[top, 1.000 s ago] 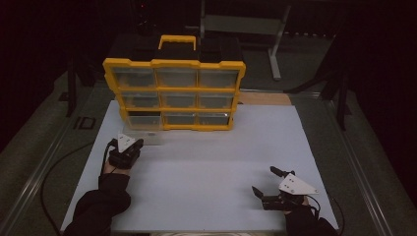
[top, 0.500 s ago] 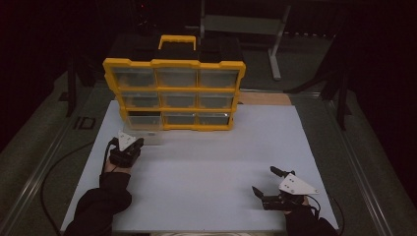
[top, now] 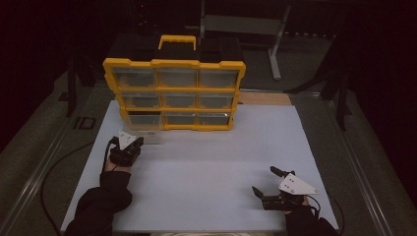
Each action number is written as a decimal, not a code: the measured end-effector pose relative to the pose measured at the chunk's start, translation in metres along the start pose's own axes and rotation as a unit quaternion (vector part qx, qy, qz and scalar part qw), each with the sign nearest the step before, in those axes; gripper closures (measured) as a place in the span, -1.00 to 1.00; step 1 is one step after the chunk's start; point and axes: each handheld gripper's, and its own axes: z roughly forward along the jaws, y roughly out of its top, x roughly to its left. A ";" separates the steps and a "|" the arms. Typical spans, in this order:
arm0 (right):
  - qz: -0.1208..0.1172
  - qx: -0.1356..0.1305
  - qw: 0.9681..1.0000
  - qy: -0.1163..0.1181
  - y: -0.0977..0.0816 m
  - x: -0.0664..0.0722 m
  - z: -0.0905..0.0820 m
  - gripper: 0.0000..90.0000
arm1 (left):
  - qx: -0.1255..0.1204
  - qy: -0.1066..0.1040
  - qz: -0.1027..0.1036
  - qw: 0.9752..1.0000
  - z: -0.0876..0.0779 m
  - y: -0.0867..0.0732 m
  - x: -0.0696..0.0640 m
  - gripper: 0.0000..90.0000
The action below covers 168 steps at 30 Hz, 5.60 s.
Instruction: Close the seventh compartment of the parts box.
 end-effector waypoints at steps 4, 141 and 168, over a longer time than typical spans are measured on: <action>0.001 0.001 1.000 0.000 0.000 0.000 0.000 -0.82 | -0.001 0.001 0.000 1.000 0.000 0.000 0.001 1.00; 0.001 0.003 1.000 -0.005 -0.001 -0.001 0.000 -0.82 | 0.003 0.016 0.012 1.000 0.063 0.038 0.024 0.99; 0.000 0.004 1.000 -0.004 -0.001 -0.001 0.000 -0.82 | 0.004 0.024 0.015 1.000 0.069 0.040 0.026 0.99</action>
